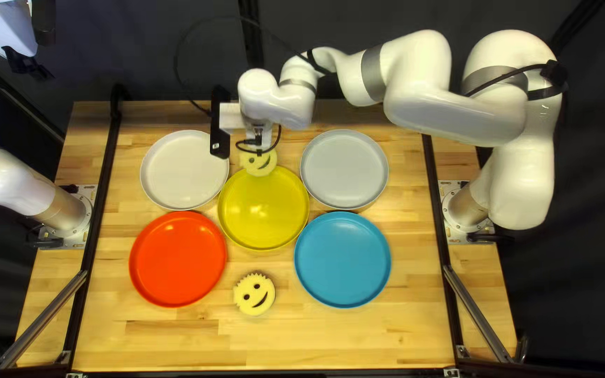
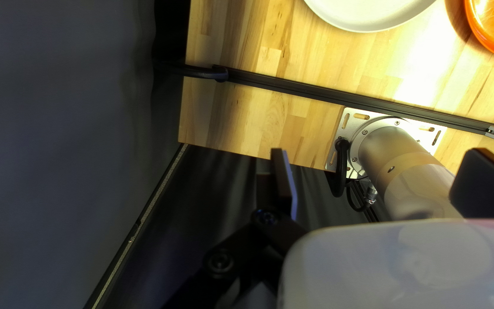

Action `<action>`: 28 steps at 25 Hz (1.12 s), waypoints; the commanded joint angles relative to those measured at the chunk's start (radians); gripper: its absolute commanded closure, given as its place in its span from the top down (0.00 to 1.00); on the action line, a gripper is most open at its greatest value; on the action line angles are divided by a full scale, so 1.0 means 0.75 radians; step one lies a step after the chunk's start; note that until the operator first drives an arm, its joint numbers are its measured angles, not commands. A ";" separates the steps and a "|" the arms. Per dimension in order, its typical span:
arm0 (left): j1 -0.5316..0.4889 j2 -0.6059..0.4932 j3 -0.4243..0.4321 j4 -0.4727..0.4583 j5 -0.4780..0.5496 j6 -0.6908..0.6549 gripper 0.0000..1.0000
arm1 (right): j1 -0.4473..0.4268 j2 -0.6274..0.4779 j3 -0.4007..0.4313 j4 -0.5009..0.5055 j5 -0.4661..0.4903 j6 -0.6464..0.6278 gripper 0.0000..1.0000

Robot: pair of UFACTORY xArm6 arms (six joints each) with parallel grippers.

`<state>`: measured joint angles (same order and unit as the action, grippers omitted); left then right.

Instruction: Pick up sponge and scrub the plate

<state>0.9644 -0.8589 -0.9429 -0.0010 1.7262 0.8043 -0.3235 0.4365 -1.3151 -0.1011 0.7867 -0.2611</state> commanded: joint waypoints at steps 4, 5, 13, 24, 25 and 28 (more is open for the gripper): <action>0.000 0.000 0.000 0.000 0.000 0.000 1.00 | -0.120 0.015 -0.005 0.032 0.002 -0.068 0.00; 0.000 0.000 0.000 0.000 0.000 0.000 1.00 | -0.129 0.015 -0.005 0.032 0.003 -0.071 0.00; 0.000 0.000 0.000 0.000 0.000 0.000 1.00 | -0.182 -0.032 0.011 0.062 0.044 -0.049 1.00; 0.000 0.000 0.000 0.000 0.000 0.000 1.00 | -0.350 -0.430 0.147 0.115 0.356 -0.081 1.00; 0.000 0.000 0.000 0.000 0.000 0.000 1.00 | -0.365 -0.468 0.157 0.115 0.393 -0.085 1.00; 0.000 0.000 0.000 0.000 0.000 0.000 1.00 | -0.394 -0.585 0.195 0.104 0.485 -0.086 1.00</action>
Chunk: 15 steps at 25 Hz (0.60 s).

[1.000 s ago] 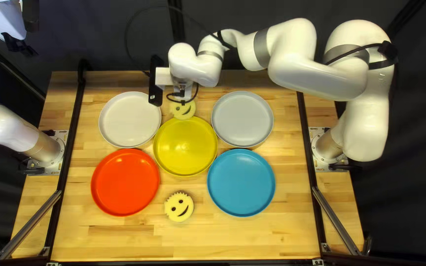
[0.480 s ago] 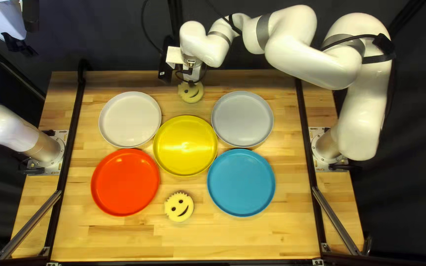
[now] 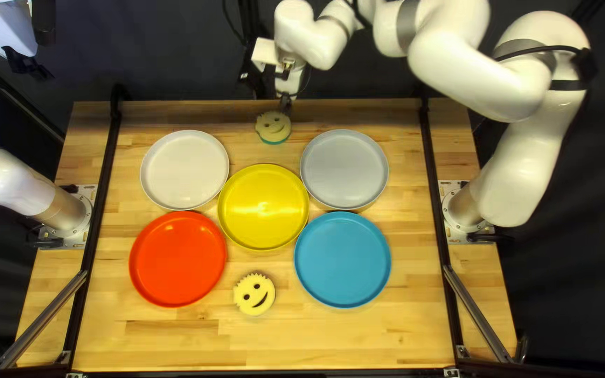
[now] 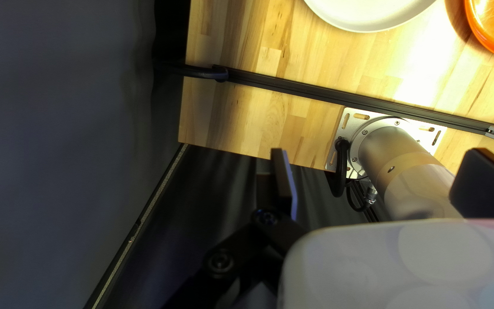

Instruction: Pick up sponge and scrub the plate

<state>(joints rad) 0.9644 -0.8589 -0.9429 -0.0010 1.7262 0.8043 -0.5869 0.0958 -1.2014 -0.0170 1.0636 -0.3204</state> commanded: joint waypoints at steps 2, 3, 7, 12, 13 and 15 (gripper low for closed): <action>0.000 0.000 0.000 0.000 0.000 0.000 1.00 | -0.063 -0.223 0.072 -0.021 0.186 -0.018 1.00; 0.000 0.000 0.000 0.000 0.000 0.000 1.00 | -0.080 -0.277 0.086 -0.027 0.228 -0.034 1.00; 0.000 0.000 0.000 0.000 0.000 0.000 1.00 | -0.140 -0.441 0.137 -0.048 0.342 -0.092 1.00; 0.000 0.000 0.000 0.000 0.000 0.000 1.00 | -0.220 -0.670 0.229 -0.076 0.461 -0.179 1.00; 0.000 0.000 0.000 0.000 0.000 0.000 1.00 | -0.238 -0.711 0.242 -0.082 0.487 -0.204 1.00; 0.000 0.000 0.000 0.000 0.000 0.000 1.00 | -0.263 -0.776 0.259 -0.095 0.535 -0.249 1.00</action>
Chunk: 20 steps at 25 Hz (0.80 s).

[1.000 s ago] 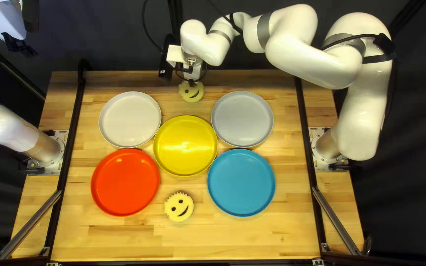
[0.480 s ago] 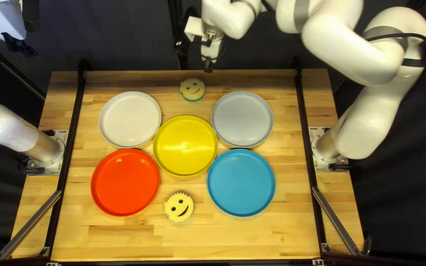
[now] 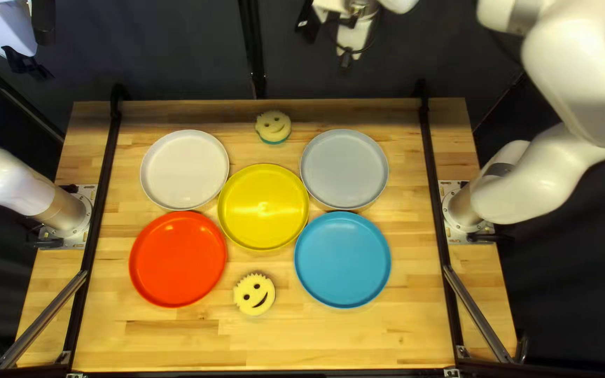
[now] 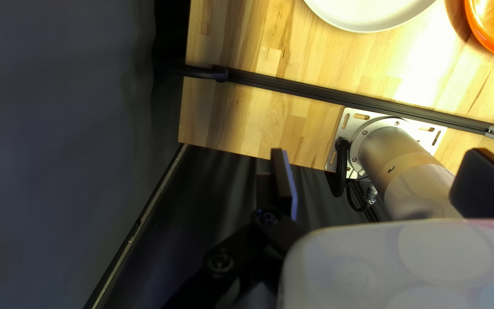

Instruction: Pick up sponge and scrub the plate

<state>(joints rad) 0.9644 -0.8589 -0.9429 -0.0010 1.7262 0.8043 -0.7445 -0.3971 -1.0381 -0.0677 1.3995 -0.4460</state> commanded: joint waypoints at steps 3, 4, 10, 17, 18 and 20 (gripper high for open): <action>0.000 0.000 0.000 0.000 0.000 0.000 1.00 | -0.069 -0.196 0.061 -0.043 0.140 -0.135 1.00; 0.000 0.000 0.000 0.000 0.000 0.000 1.00 | -0.073 -0.212 0.065 -0.048 0.151 -0.149 1.00; 0.000 0.000 0.000 0.000 0.000 0.000 1.00 | -0.212 -0.327 0.091 -0.045 0.190 -0.331 1.00; 0.000 0.000 0.000 0.000 0.000 0.000 1.00 | -0.233 -0.354 0.098 -0.030 0.188 -0.354 1.00; 0.000 0.000 0.000 0.000 0.000 0.000 1.00 | -0.233 -0.354 0.098 -0.030 0.188 -0.354 1.00; 0.000 0.000 0.000 0.000 0.000 0.000 1.00 | -0.233 -0.354 0.098 -0.030 0.188 -0.354 1.00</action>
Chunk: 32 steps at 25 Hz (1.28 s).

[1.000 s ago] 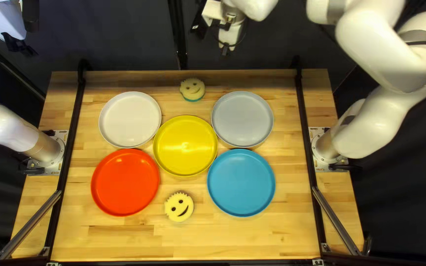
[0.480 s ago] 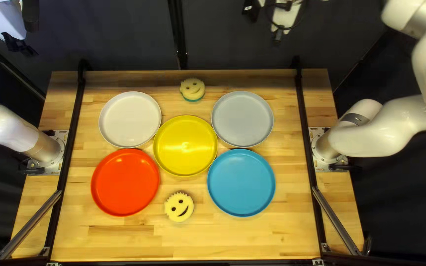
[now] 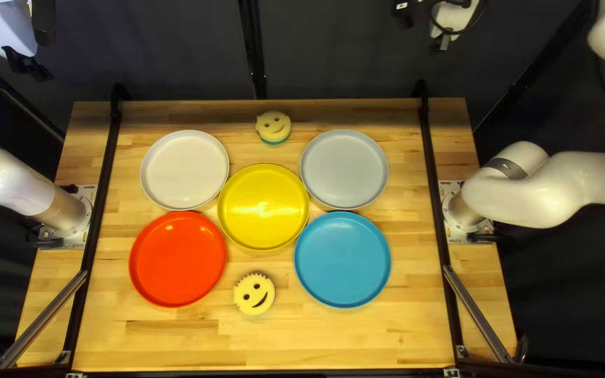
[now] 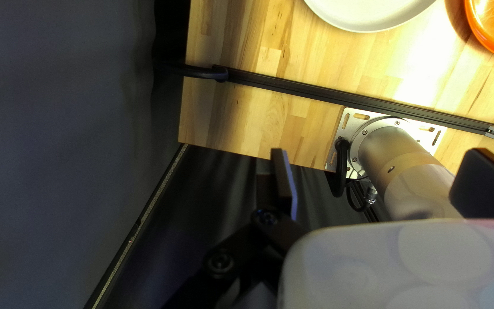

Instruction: Pick up sponge and scrub the plate

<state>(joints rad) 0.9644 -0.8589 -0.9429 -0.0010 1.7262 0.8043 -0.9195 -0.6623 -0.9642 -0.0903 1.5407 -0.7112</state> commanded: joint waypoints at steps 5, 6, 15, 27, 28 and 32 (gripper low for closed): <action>0.000 0.000 0.000 0.000 0.000 0.000 1.00 | 0.000 0.000 0.000 0.000 0.000 0.000 1.00; 0.000 0.000 0.000 0.000 0.000 0.000 1.00 | 0.000 0.000 0.000 0.000 0.000 0.000 1.00; -0.056 -0.009 0.022 -0.007 -0.030 -0.046 1.00 | 0.000 0.000 0.000 0.000 0.000 0.000 1.00; -0.803 0.070 0.214 -0.017 -0.442 -0.605 1.00 | 0.000 0.000 0.000 0.000 0.000 0.000 1.00; -0.834 0.095 0.225 -0.022 -0.481 -0.623 1.00 | 0.000 0.000 0.000 0.000 0.000 0.000 1.00; -1.046 0.380 0.269 -0.063 -0.800 -0.701 1.00 | 0.000 0.000 0.000 0.000 0.000 0.000 1.00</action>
<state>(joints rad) 0.2880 -0.7217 -0.7646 -0.0212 1.2848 0.3235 -0.9195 -0.6624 -0.9642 -0.0903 1.5407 -0.7113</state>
